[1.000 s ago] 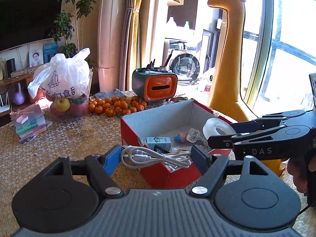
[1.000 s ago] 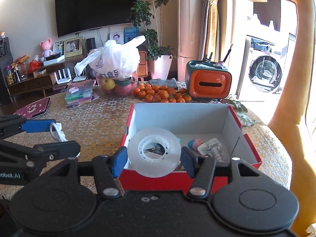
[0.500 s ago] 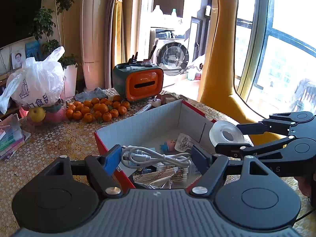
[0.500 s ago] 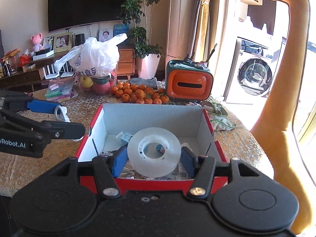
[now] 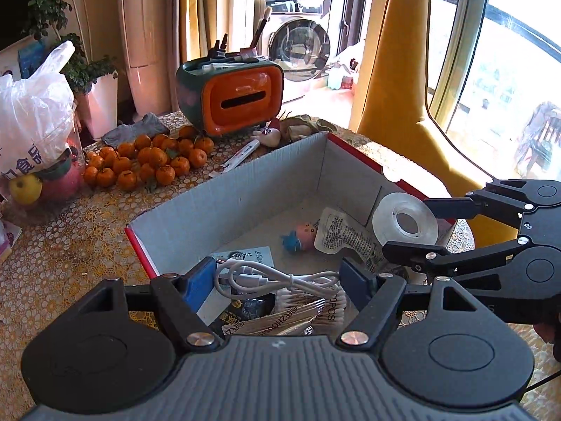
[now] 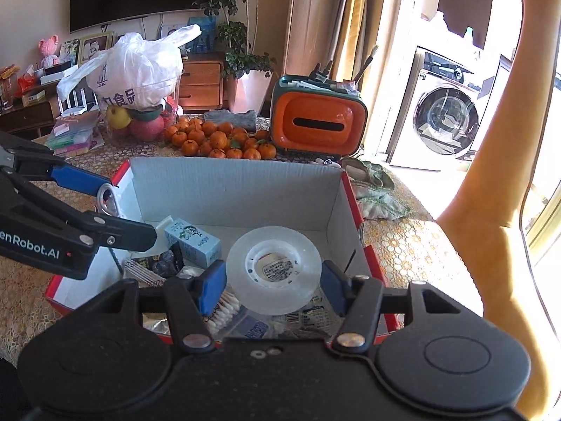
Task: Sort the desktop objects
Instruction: 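Lift and carry the cable and tape roll over the red shoebox with both tools, then open the right tool to drop the tape roll while the left tool drops the cable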
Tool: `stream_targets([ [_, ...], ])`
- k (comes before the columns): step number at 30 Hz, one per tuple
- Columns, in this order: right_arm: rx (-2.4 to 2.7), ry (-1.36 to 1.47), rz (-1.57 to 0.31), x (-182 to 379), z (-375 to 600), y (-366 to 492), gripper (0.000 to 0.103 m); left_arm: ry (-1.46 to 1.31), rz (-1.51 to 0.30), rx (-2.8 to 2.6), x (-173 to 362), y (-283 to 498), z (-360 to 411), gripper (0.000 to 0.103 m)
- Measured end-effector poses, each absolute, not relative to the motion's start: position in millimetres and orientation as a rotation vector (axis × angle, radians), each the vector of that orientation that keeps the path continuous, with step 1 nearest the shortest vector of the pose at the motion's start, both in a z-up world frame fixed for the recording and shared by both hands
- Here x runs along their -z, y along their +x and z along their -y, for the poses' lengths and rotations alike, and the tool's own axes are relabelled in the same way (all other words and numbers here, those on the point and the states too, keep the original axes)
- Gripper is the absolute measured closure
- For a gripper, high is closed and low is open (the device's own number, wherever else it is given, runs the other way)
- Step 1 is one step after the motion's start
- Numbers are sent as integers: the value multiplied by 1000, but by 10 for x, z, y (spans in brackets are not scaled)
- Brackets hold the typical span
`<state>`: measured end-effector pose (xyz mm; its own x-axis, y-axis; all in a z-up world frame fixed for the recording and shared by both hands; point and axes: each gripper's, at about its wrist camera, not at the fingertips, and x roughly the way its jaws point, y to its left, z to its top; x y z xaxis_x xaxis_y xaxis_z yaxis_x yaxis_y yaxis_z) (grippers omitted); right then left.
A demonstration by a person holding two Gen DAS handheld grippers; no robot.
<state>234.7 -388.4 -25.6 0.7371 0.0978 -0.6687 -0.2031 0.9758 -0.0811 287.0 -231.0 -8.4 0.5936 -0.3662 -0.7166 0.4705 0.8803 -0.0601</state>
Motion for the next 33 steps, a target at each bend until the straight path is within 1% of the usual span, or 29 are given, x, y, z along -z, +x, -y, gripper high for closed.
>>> stream_targets([
  [16,-157,-256,-792,614,3860,2757,45,157,-986,492,475,3363,2487,26],
  [26,-179,-287,-859,805,3843,2907,45,182,-1018,477,642,3520,2561,26],
  [33,-185,-297,-890,843,3872,2985,45,192,-1040,467,713,3618,2601,26],
])
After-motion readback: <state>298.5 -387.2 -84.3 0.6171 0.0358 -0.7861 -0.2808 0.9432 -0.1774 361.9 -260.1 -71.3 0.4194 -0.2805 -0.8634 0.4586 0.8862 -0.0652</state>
